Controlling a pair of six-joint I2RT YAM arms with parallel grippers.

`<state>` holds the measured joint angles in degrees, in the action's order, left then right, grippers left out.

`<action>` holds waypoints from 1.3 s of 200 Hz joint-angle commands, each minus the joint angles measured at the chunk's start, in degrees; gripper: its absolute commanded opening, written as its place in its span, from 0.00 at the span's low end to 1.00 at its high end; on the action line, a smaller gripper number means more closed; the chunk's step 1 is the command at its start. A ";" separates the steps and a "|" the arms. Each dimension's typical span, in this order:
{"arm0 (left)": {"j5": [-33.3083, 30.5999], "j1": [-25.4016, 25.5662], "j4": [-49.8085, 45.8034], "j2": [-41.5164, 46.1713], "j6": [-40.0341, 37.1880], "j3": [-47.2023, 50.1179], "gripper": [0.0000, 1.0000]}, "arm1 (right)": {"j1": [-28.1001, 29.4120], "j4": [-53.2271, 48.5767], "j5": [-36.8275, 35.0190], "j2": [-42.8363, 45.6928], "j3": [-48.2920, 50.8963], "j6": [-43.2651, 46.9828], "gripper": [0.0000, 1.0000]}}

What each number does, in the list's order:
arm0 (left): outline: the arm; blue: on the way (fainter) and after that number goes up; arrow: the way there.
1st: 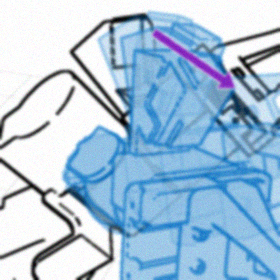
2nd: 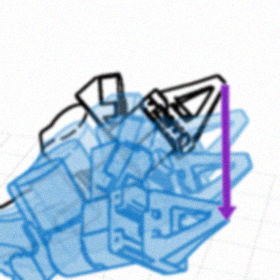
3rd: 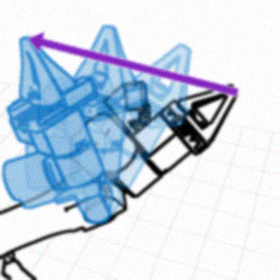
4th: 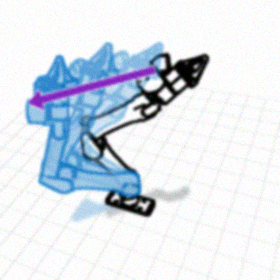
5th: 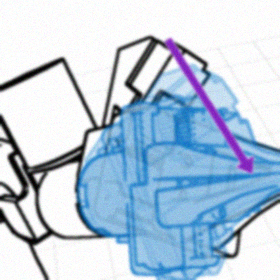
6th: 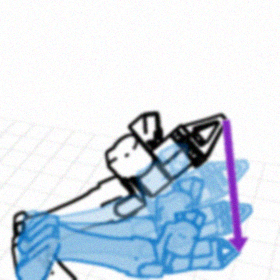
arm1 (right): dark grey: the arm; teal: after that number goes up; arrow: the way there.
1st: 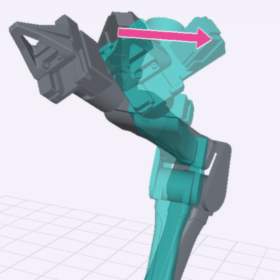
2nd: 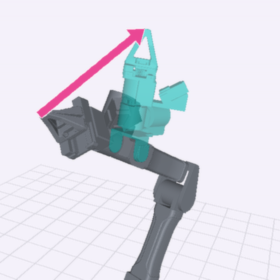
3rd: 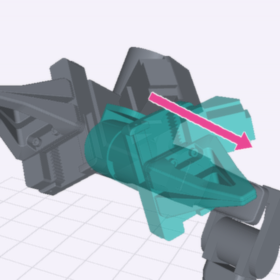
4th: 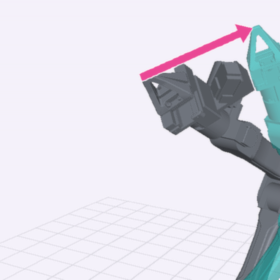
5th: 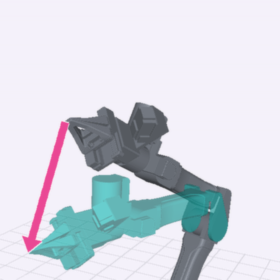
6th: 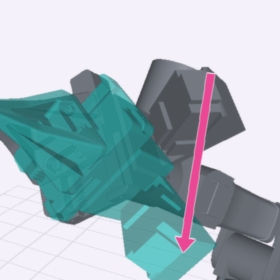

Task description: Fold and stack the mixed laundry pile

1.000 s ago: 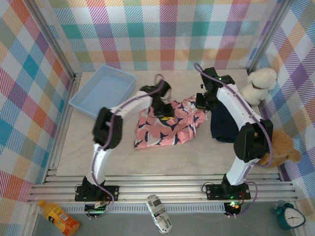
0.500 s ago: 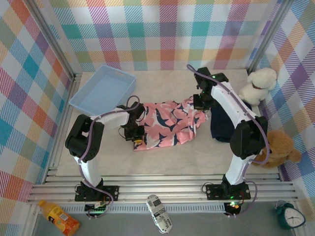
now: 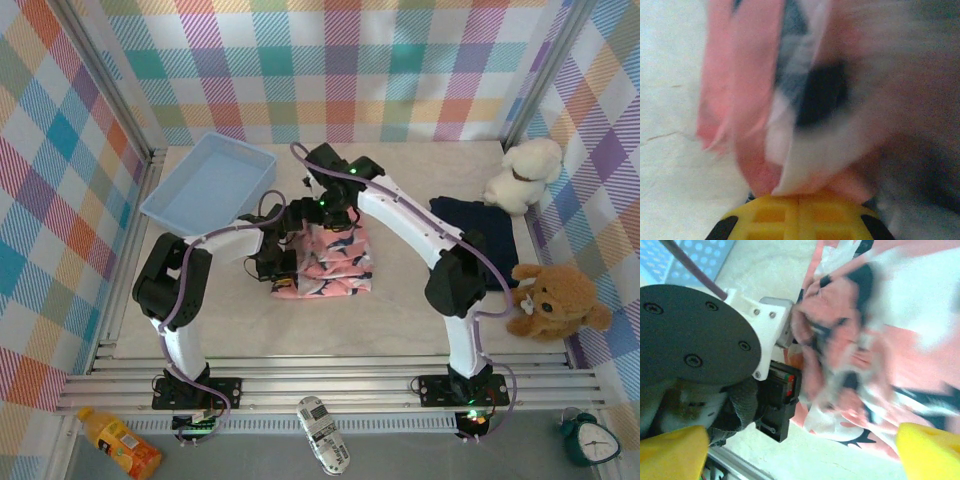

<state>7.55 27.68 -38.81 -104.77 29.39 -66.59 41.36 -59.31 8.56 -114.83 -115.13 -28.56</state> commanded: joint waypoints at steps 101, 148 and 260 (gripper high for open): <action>14.11 -3.60 3.38 9.15 1.79 -13.77 0.03 | -15.00 22.58 8.71 16.34 28.82 -4.34 0.43; 9.67 -0.18 9.68 -3.21 3.49 -12.16 0.00 | -14.82 35.50 12.57 8.08 36.16 -9.31 0.19; 7.68 1.57 -4.28 -25.51 -8.22 -37.35 0.00 | -10.58 29.54 5.74 8.66 49.12 -9.06 0.35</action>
<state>14.33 27.88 -37.52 -124.66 25.91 -94.13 27.44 -21.39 15.42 -110.59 -69.65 -37.87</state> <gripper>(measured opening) 0.049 0.332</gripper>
